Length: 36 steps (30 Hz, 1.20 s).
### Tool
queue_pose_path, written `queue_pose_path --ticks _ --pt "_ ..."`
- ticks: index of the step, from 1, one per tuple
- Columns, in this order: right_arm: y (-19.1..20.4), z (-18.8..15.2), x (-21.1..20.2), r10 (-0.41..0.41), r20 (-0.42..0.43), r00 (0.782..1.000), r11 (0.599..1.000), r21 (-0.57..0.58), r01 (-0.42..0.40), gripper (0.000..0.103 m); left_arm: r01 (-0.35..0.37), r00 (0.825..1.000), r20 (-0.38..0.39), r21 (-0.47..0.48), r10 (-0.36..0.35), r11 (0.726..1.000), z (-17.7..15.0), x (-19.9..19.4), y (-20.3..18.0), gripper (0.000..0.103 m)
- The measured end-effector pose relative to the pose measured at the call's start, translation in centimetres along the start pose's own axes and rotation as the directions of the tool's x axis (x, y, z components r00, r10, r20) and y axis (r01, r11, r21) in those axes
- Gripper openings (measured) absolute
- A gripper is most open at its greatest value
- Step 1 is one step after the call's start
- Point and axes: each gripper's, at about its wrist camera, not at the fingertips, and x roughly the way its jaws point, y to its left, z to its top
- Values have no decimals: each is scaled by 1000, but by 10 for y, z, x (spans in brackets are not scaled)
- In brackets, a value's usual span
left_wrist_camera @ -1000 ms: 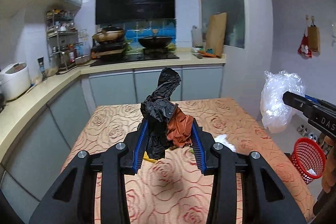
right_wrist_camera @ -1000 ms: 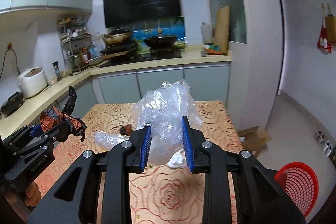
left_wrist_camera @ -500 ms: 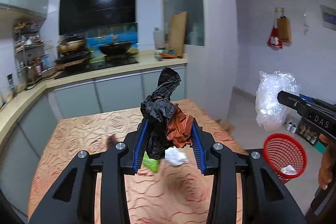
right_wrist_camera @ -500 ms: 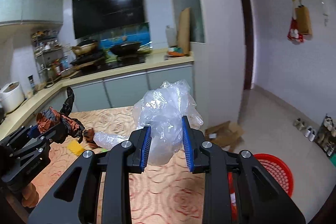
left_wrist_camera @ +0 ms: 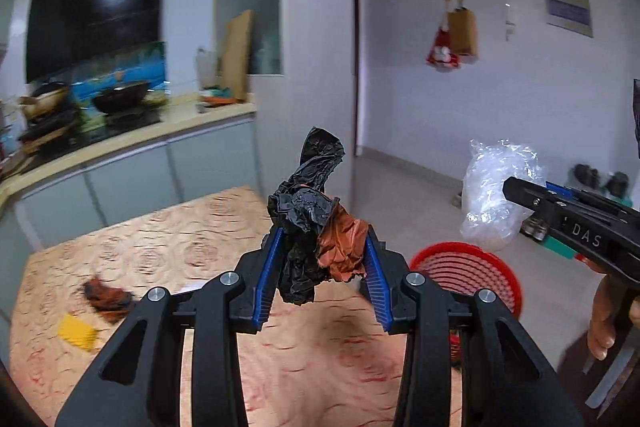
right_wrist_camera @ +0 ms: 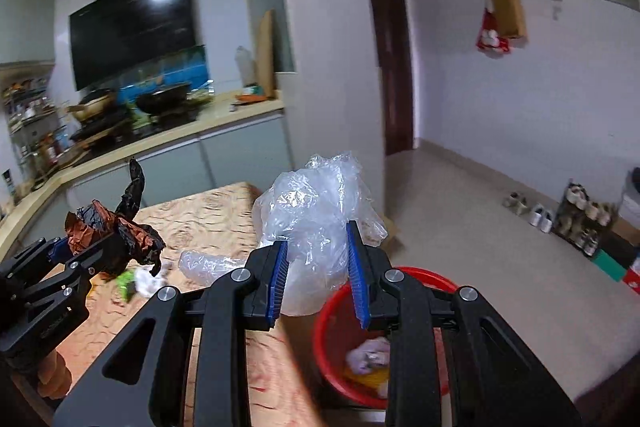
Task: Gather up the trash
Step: 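Carry the black bag and clear bag over the red wastebasket with both tools, then open the left tool and right tool to drop both bags into basket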
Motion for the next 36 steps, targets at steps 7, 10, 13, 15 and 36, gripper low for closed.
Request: queue_pose_path --ticks 7,10,13,15,36 --pt "-43 -15 5 -88 -43 995 995 34 89 28 124 991 -61 27 -122 992 -4 34 -39 38" --pt "-56 -23 12 -117 -77 990 992 34 120 28 178 980 -96 41 -173 983 -8 50 -56 38" --pt "-64 -32 20 -140 -113 984 989 22 143 28 232 964 -142 49 -223 972 -14 68 -70 38" --pt "-67 -36 25 -152 -132 980 988 13 155 28 262 953 -169 54 -250 964 -18 79 -78 38" --pt "-99 -81 88 -117 -354 928 991 15 130 43 393 869 -329 8 -369 920 -50 160 -106 57"
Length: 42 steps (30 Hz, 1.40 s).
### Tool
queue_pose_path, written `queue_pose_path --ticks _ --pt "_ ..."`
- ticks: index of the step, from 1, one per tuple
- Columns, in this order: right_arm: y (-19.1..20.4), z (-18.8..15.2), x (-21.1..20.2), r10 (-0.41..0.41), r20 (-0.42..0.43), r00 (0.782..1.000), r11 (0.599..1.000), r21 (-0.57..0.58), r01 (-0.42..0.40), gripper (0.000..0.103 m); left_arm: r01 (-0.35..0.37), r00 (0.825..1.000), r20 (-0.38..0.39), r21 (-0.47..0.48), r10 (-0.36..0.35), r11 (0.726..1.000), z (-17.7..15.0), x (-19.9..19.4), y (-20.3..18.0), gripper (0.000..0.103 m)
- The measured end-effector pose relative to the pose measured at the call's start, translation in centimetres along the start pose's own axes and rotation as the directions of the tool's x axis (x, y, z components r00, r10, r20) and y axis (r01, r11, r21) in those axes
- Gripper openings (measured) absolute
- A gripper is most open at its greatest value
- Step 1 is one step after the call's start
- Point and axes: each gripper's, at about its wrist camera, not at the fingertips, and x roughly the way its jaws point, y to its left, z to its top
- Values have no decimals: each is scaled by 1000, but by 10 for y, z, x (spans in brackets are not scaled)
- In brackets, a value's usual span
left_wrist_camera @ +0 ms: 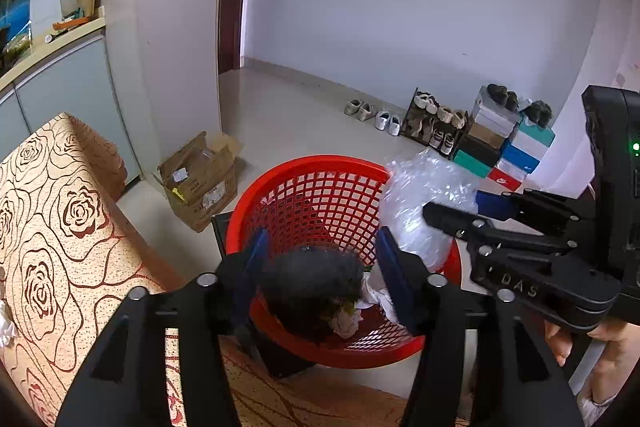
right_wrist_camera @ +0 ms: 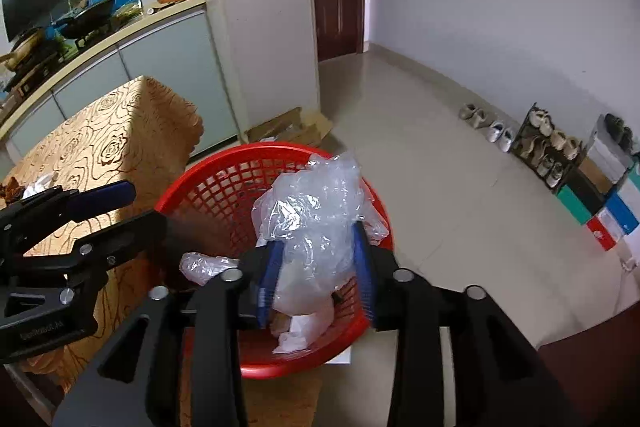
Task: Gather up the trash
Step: 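Open the left tool and right tool to drop both bags into basket, then move both open tools back over the table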
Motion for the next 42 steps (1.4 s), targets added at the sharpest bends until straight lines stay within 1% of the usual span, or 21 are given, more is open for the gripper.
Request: queue_pose_path --ticks 2,5,10,13,15,20,21,23,28,35,42 --pt "-2 -1 0 13 1 1000 1000 15 -13 46 1 1000 5 0 -1 1000 0 -3 0 60" --pt "-3 -1 -3 24 8 1000 999 21 -25 46 -10 1000 18 6 10 1000 0 -10 1 62" --pt "-5 0 -11 54 23 998 998 33 -55 48 -27 999 43 -20 28 999 -1 -25 9 66" --pt "-3 0 -16 54 31 998 998 30 -55 55 -44 997 56 -30 45 999 -3 -35 13 67" --pt "-1 0 -19 53 36 998 998 28 -54 62 -56 996 65 -36 58 998 -3 -42 15 67" --pt "6 0 -26 52 53 997 998 19 -53 65 -93 991 95 -60 98 994 -7 -64 22 69" --pt "7 0 -27 53 56 997 998 19 -54 69 -97 990 100 -64 104 993 -8 -68 23 69" --pt "10 0 -31 48 66 997 999 18 -49 71 -109 987 113 -74 117 991 -10 -76 25 70" --pt "19 1 -41 37 103 994 999 -1 -37 71 -166 973 147 -90 178 982 -13 -99 29 71" --pt "34 3 -59 45 166 985 999 -17 -43 71 -245 946 193 -102 260 964 -18 -130 32 72" --pt "52 6 -77 75 214 974 997 -33 -69 71 -278 926 225 -135 302 951 -22 -157 39 73"
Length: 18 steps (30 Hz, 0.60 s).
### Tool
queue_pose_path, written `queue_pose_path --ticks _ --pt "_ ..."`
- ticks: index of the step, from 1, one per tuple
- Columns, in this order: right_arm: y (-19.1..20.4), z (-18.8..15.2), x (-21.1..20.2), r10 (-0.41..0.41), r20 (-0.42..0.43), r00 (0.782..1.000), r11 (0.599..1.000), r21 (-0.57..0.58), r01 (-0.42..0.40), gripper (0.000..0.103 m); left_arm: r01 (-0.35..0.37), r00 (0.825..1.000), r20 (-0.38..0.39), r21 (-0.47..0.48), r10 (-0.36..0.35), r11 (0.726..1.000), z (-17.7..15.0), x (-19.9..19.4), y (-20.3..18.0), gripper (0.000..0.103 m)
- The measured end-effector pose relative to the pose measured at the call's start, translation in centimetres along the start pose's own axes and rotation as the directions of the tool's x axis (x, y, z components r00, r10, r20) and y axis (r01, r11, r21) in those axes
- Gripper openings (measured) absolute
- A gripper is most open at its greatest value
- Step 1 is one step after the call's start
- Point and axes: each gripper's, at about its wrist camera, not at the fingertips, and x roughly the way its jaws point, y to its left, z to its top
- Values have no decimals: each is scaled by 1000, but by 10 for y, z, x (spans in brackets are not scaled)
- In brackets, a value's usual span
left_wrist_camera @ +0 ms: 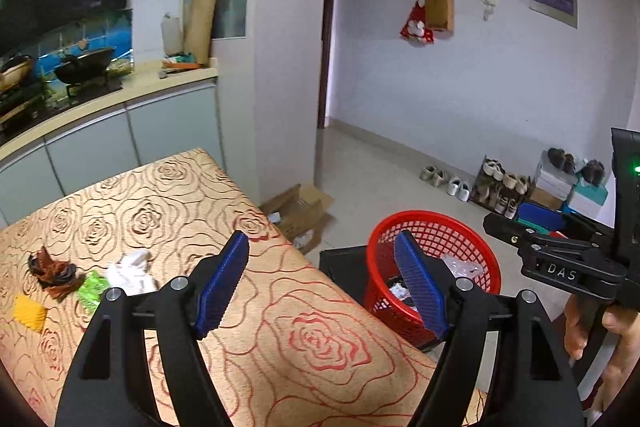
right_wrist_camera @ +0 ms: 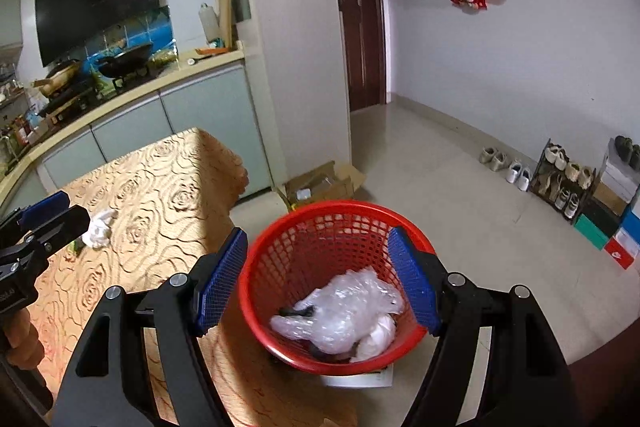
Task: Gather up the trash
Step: 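Move both open tools back over the table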
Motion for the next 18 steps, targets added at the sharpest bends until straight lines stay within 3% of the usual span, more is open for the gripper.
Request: queue_pose_path --ticks 10,18 --pt "52 1 -8 93 15 996 995 -47 -93 71 -103 994 37 -49 104 994 -11 -44 36 73" --pt "112 5 -12 197 26 980 976 -101 -194 70 -240 968 43 -130 248 962 -29 -86 89 74"
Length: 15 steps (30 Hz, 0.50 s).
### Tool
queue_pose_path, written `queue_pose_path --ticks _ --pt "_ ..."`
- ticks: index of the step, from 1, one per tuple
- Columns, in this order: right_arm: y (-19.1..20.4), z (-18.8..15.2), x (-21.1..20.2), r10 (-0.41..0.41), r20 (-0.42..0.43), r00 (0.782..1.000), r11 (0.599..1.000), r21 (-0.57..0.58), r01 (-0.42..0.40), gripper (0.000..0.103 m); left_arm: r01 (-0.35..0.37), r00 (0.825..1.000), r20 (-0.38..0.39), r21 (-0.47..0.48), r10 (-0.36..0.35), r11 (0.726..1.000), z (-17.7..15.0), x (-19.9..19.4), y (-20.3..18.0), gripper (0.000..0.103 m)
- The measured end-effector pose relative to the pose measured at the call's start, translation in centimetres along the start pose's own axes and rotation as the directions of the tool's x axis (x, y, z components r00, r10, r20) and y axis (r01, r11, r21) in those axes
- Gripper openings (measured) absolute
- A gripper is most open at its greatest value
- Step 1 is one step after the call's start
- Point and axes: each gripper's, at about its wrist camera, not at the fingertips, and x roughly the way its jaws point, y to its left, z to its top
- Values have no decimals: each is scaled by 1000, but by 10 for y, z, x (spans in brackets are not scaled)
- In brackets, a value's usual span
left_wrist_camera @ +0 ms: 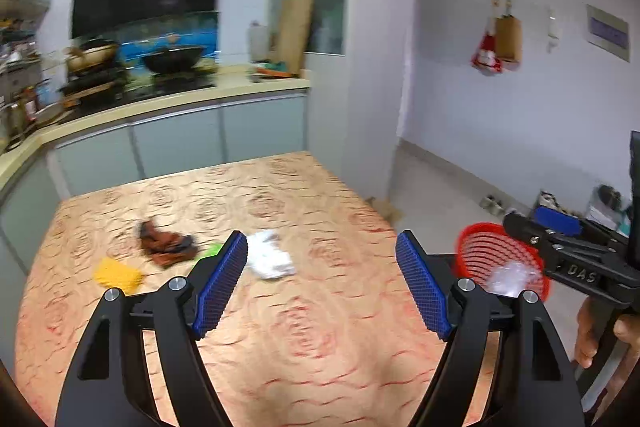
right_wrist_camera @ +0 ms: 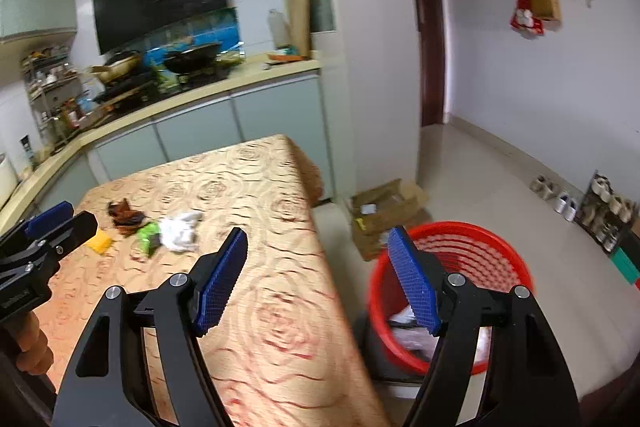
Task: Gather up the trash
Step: 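Move both open tools back over the table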
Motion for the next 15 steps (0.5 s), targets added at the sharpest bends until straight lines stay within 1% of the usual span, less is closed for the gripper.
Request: queue_pose_path --ticks 5,12,15 --pt "31 6 5 51 4 999 998 -32 -51 70 -107 994 -6 -53 107 993 -8 -13 47 75" --pt "68 8 18 105 -13 994 992 -70 -105 70 -233 972 -10 -150 235 961 -14 -31 115 76" --pt "79 10 24 122 -21 992 989 -85 -123 70 -266 964 -20 -173 266 948 -17 -34 137 77"
